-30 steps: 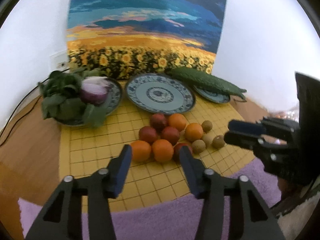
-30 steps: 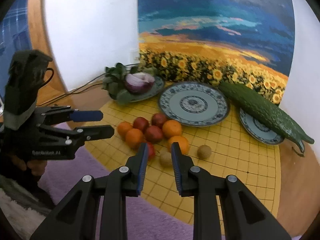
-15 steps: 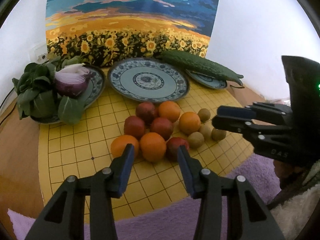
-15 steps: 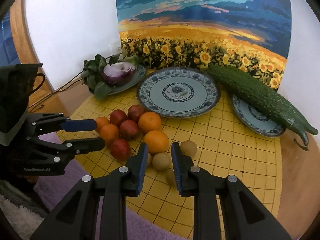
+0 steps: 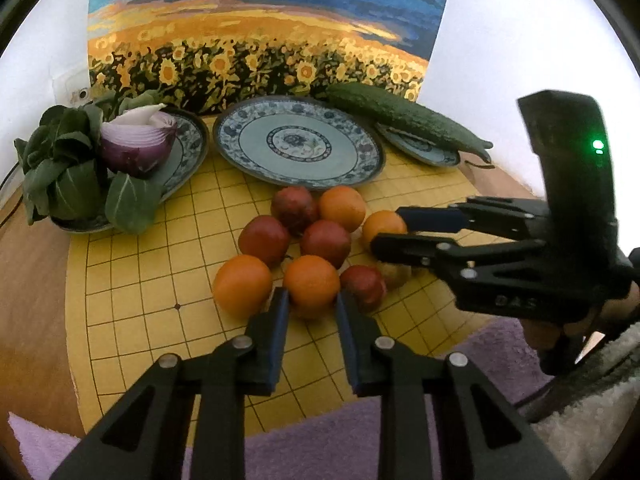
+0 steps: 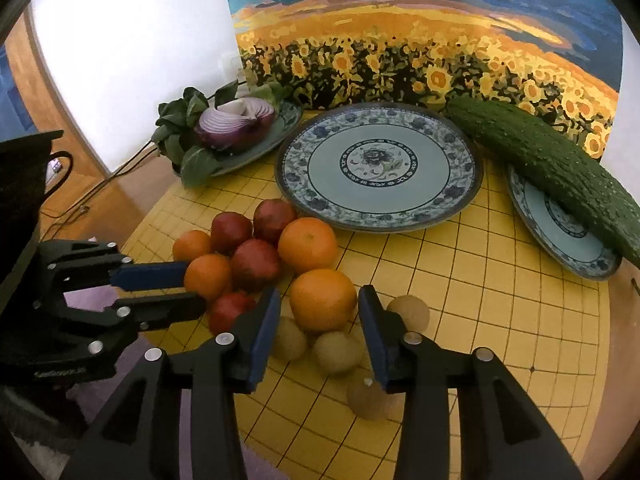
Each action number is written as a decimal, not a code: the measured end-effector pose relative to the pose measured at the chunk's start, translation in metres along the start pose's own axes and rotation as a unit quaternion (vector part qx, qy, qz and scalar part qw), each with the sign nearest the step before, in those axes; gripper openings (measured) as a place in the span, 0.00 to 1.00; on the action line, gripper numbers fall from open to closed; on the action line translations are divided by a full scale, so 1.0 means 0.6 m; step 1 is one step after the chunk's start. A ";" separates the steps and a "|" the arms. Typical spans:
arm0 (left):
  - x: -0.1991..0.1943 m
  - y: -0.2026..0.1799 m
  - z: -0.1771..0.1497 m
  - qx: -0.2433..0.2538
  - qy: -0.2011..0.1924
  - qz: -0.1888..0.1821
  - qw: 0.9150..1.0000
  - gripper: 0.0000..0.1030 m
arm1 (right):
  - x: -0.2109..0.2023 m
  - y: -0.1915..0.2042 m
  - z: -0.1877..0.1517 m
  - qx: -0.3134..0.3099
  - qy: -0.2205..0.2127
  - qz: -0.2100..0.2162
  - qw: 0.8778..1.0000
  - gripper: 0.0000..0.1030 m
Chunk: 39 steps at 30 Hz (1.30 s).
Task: Organize fruits
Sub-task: 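Close the left tool on an orange while the right tool grasps another orange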
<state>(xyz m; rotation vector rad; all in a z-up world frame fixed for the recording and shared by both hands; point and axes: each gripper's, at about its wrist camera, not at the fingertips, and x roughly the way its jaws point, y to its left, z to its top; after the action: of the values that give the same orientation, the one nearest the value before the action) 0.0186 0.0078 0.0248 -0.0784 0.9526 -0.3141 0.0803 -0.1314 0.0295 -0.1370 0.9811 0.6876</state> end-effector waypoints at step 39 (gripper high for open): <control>-0.121 -0.001 0.018 -0.005 -0.106 0.008 0.994 0.20 | -0.127 0.014 -0.002 -0.028 -0.086 -0.033 0.995 0.36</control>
<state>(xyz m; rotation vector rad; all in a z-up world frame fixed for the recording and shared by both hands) -0.0117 0.0283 0.0886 -0.1115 0.7435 -0.2804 0.0465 -0.1616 0.0916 -0.1564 0.7887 0.6546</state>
